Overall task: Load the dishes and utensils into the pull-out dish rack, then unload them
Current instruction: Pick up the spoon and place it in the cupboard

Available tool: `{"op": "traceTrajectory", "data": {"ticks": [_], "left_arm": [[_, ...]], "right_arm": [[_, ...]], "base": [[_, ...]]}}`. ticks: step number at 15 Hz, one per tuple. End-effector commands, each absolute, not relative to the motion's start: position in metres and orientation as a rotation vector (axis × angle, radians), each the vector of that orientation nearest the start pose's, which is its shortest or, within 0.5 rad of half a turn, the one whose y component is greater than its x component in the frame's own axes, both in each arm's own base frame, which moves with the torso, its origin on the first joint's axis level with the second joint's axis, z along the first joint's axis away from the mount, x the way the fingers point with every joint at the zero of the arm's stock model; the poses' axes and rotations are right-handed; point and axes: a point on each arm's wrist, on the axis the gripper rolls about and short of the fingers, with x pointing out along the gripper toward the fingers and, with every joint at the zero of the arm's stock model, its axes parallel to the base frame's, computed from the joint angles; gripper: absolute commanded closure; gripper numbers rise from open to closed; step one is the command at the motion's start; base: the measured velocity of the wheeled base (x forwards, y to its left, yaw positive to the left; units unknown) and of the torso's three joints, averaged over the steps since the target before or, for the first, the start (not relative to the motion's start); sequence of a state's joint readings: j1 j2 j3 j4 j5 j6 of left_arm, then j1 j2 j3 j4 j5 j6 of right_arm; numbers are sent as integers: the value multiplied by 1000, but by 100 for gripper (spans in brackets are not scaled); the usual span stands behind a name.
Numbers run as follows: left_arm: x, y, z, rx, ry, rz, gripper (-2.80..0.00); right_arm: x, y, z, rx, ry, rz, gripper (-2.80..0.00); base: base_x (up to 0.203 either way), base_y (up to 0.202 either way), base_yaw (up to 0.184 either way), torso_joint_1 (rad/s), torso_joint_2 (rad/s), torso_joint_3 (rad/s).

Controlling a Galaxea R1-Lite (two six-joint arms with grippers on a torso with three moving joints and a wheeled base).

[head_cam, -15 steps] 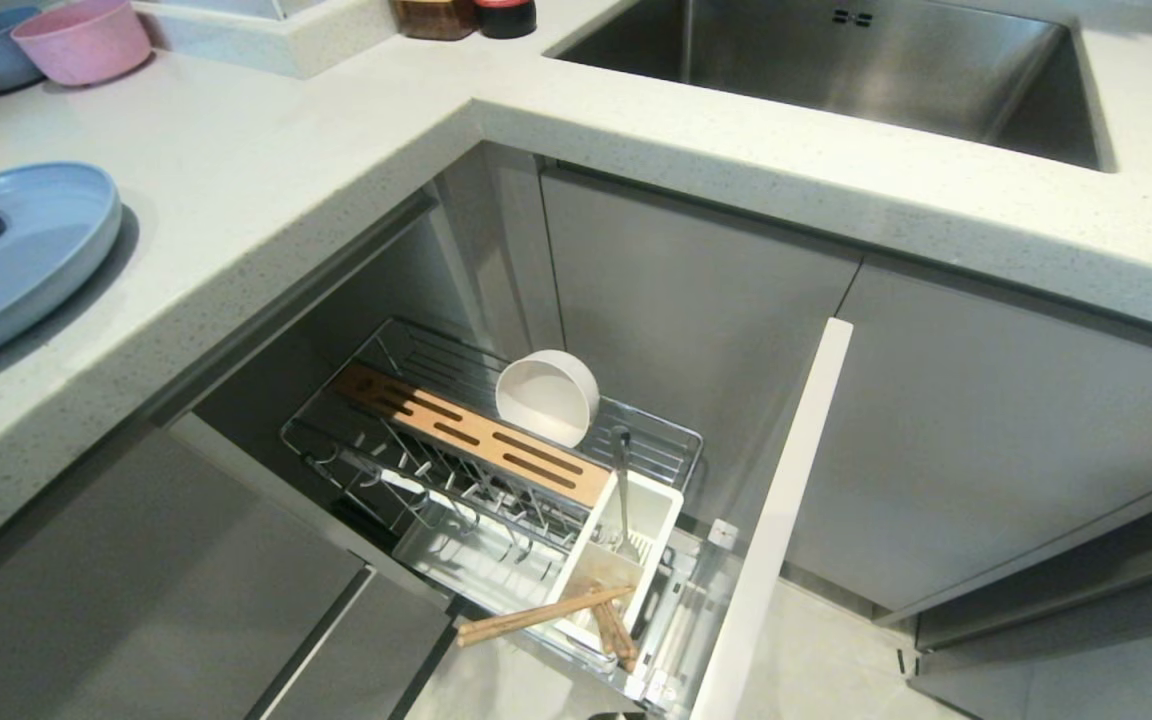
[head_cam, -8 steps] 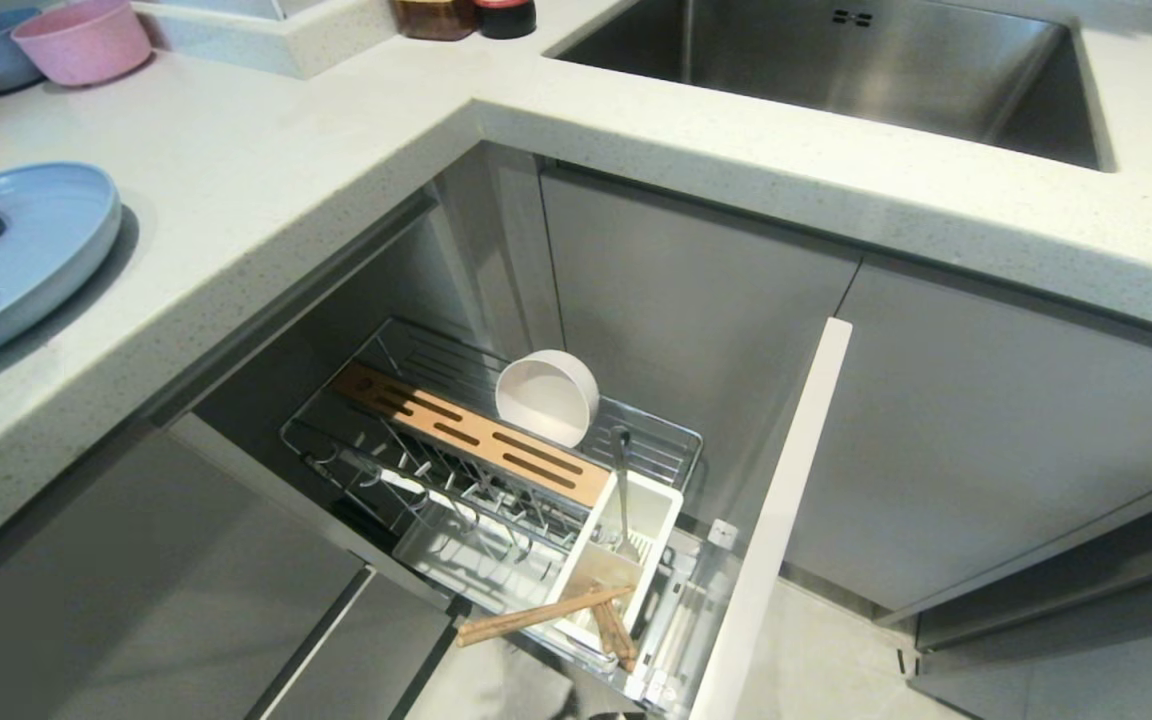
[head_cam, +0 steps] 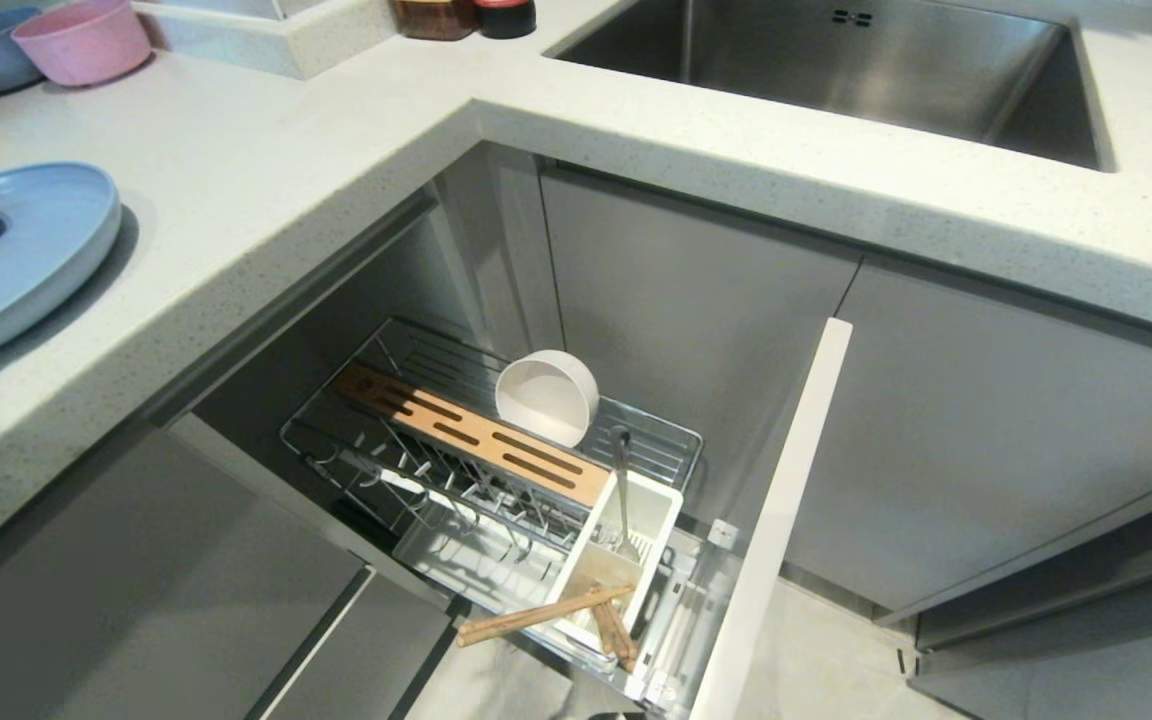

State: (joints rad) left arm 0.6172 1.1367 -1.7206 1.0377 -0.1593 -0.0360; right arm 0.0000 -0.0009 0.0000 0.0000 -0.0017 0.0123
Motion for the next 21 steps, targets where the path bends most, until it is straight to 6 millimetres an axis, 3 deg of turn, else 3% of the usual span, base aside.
{"op": "traceTrajectory", "data": {"ticks": [1, 21], "left_arm": [[69, 43, 383, -224, 450, 434, -280], [102, 56, 370, -230, 482, 276, -280]], "right_arm": [[-23, 0, 75, 12, 2, -2, 0], [-23, 0, 75, 12, 2, -2, 0]], "base": [[0, 0, 0, 0, 0, 0], [0, 0, 0, 0, 0, 0]]}}
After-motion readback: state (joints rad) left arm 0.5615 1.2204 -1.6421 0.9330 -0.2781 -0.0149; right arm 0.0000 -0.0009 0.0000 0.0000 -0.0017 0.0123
